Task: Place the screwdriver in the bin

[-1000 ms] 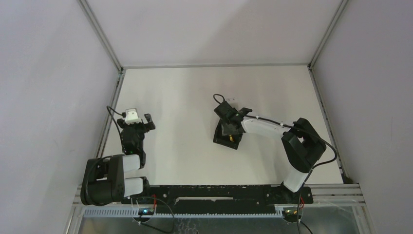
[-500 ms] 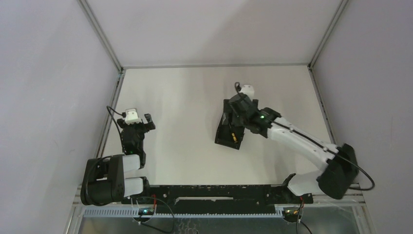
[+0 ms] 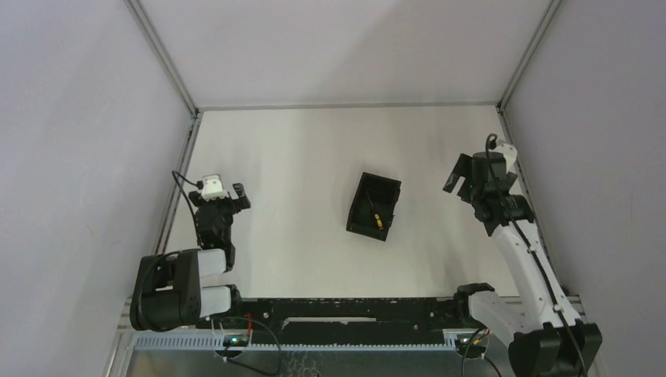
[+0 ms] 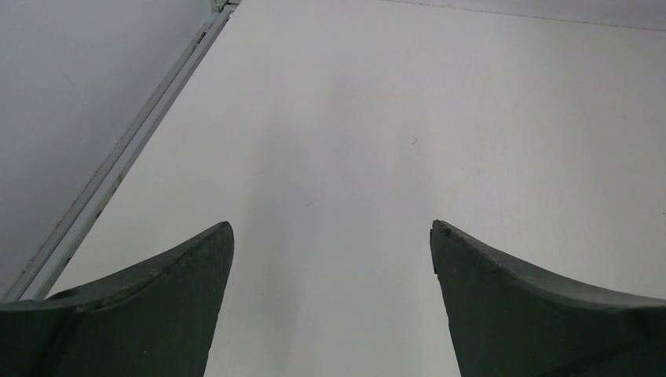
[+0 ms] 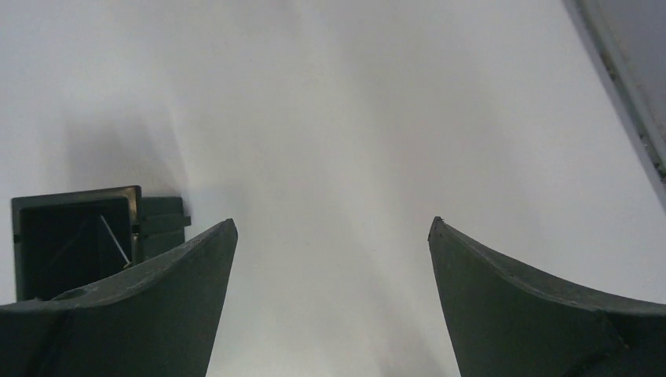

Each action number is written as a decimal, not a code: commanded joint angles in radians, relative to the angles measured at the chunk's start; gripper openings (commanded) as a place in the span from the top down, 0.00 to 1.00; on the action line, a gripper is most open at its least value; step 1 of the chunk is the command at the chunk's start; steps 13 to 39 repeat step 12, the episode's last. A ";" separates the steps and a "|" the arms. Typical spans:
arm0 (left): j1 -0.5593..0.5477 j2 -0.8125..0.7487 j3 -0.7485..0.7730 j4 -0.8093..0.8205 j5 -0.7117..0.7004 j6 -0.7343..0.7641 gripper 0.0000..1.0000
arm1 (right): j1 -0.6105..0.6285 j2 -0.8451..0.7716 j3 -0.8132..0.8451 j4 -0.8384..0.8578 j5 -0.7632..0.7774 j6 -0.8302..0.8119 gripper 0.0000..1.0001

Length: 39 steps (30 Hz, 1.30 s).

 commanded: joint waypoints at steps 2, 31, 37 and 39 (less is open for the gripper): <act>-0.007 -0.011 0.044 0.025 -0.009 0.002 0.00 | -0.033 -0.102 -0.007 0.062 -0.048 -0.072 0.00; -0.006 -0.010 0.044 0.025 -0.009 0.002 0.00 | -0.033 -0.113 -0.024 0.073 -0.065 -0.085 0.00; -0.006 -0.010 0.044 0.025 -0.009 0.002 0.00 | -0.033 -0.113 -0.024 0.073 -0.065 -0.085 0.00; -0.006 -0.010 0.044 0.025 -0.009 0.002 0.00 | -0.033 -0.113 -0.024 0.073 -0.065 -0.085 0.00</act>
